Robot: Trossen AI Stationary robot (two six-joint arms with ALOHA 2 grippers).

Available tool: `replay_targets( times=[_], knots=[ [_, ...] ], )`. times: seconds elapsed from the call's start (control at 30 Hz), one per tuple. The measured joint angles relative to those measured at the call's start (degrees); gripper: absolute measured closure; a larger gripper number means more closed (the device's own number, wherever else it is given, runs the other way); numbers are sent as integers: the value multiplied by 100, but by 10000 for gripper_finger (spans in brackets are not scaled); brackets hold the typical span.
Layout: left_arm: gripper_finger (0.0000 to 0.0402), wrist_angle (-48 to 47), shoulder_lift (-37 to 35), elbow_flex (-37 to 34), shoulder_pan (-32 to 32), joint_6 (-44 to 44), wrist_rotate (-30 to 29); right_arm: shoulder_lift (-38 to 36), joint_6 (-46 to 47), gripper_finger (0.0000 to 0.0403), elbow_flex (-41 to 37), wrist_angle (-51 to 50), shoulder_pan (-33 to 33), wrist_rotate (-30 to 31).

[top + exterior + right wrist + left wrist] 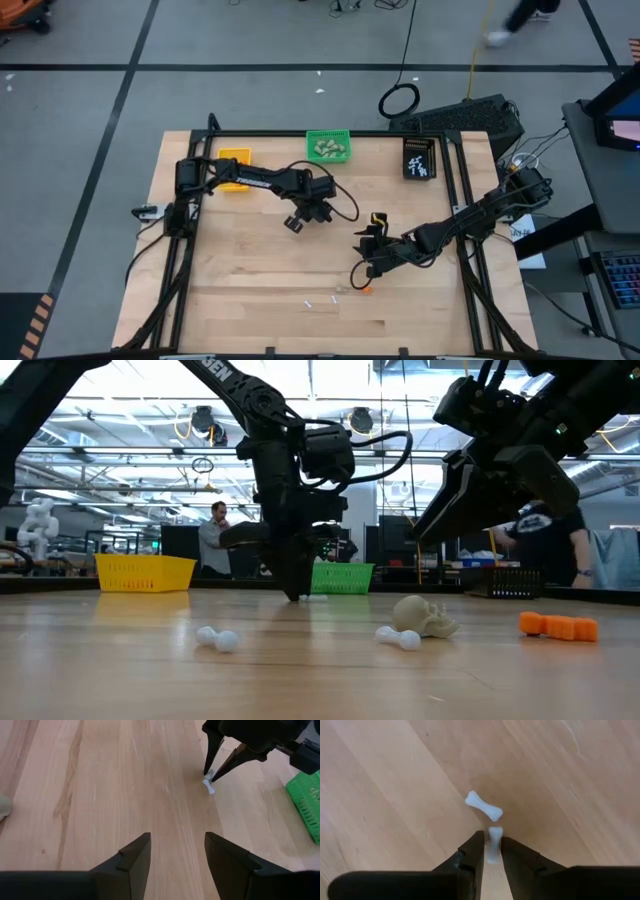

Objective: Sort Halloween decoration
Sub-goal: Put the white bone toy into the black bin

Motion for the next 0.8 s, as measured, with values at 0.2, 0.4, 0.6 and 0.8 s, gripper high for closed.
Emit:
replay_targets(
  times=[0.2, 0.4, 0.6, 0.8],
  knots=[
    [321, 11, 14, -7, -1, -117, 6, 0, 2, 232, 0, -1, 0, 0],
    [342, 28, 24, -17, -7, -231, -39, 0, 0, 232, 0, -1, 0, 1],
    [395, -25, 26, -17, -3, -314, -62, 0, 0, 232, 0, -1, 0, 0],
    [396, -22, 26, -20, -7, -417, -70, 0, 0, 232, 0, -1, 0, -1]
  ],
)
